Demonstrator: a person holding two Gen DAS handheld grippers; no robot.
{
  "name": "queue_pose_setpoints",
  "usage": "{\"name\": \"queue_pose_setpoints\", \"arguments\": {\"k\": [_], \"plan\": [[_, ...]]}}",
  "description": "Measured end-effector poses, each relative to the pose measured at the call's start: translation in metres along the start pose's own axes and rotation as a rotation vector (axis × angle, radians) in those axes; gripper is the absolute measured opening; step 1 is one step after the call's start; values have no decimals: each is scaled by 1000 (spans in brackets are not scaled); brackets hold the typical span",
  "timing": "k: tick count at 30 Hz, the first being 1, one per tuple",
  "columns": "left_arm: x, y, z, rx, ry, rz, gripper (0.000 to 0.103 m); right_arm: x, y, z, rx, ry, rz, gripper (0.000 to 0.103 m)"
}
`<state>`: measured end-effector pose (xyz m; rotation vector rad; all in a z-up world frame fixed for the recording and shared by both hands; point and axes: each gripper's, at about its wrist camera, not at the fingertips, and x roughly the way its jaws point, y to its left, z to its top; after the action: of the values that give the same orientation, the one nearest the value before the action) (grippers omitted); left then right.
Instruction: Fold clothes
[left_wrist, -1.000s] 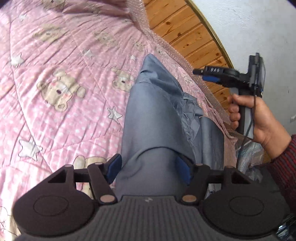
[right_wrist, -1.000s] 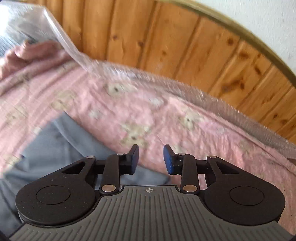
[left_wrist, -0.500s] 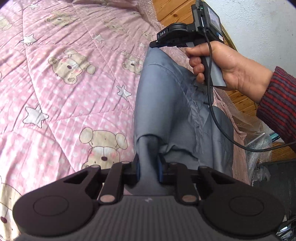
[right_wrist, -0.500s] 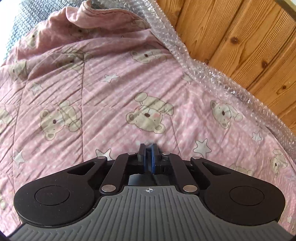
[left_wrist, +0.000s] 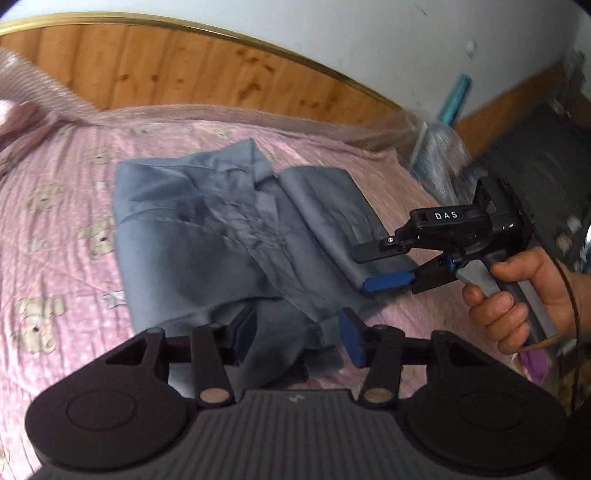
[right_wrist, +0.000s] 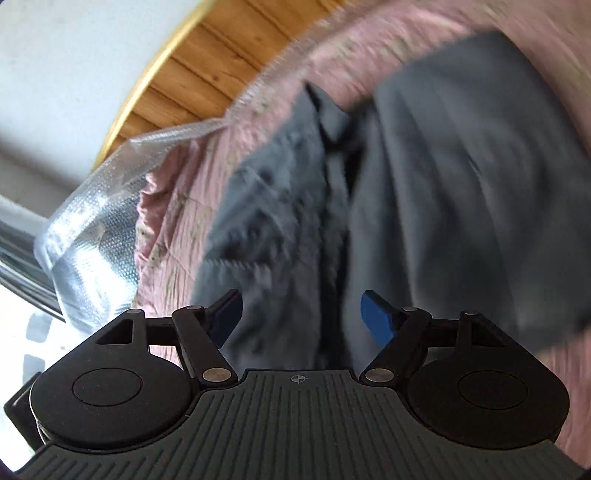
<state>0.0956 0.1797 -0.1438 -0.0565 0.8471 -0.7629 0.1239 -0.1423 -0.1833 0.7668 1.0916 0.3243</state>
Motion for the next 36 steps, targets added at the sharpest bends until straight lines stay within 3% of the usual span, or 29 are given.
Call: {"name": "queue_pose_setpoints", "arguments": {"k": [2,5,9,13,14,16,17,20,21,24,27,32,34,36], "plan": [[23,-10,-6,97,68,-14,50,6,-30,-26,144,8,54,75],[43,-8,-17,152,127,3,47,26,-48,-45,231,14,150,77],[41,15,-16,-12,138,-8,40,47,-36,-52,200,23,205,78],[29,31,-14,-175,103,4,42,55,-3,-53,82,68,241,78],[26,32,-13,-203,91,6,47,55,2,-52,52,63,214,76],[22,34,-11,-251,71,16,50,55,12,-48,-3,53,149,41],[20,33,-9,-267,58,12,50,55,17,-45,-41,57,98,14],[13,31,-4,-301,20,10,53,42,36,-36,-116,55,49,12],[13,31,-2,-304,11,14,55,38,41,-35,-122,61,45,18],[17,32,0,-310,13,43,55,31,47,-34,-99,95,54,48],[18,38,-5,-336,15,57,55,33,44,-41,-38,132,83,49],[13,47,-5,-362,-1,54,55,32,60,-47,-38,143,81,42],[13,48,-2,-365,-9,43,55,21,72,-45,-139,97,32,41],[14,49,1,-366,-17,28,55,11,83,-42,-249,46,-21,11]]}}
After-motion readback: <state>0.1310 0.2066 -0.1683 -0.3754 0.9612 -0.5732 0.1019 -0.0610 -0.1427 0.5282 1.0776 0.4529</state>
